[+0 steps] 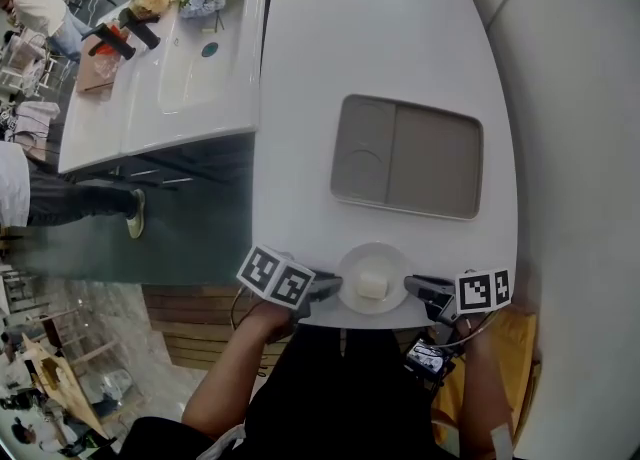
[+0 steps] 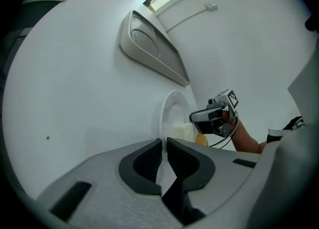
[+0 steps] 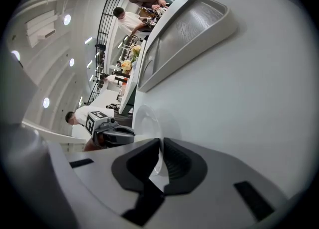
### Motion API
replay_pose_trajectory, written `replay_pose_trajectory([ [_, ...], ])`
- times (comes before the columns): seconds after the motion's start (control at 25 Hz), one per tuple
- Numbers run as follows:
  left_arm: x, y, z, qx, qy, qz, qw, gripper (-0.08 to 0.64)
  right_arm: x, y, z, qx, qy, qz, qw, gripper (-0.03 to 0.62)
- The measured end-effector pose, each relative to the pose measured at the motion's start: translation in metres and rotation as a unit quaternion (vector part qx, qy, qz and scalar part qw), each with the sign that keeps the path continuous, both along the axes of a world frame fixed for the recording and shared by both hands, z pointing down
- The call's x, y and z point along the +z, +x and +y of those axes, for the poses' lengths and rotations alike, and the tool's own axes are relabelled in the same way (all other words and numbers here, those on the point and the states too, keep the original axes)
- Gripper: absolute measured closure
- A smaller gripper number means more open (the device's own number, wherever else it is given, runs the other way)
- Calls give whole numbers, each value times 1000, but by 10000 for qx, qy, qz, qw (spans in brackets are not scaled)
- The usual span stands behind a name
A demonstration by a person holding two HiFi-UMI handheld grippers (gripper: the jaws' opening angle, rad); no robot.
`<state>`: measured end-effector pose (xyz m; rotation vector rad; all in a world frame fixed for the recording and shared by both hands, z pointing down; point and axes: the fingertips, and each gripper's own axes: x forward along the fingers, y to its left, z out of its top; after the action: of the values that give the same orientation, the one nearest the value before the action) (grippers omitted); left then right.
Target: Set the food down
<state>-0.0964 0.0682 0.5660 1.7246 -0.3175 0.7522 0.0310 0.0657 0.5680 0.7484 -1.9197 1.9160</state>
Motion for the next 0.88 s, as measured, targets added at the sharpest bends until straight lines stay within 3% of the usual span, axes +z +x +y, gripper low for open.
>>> replay_pose_trajectory([
  [0.2,-5,0,-2,61,-35,65,10000,528,-5,0,-2,109,-29,-60,9999,569],
  [0.88,-41,8,-36,357,407,157,9984,528,-44,8,-27,371,343,-8,9987,569],
])
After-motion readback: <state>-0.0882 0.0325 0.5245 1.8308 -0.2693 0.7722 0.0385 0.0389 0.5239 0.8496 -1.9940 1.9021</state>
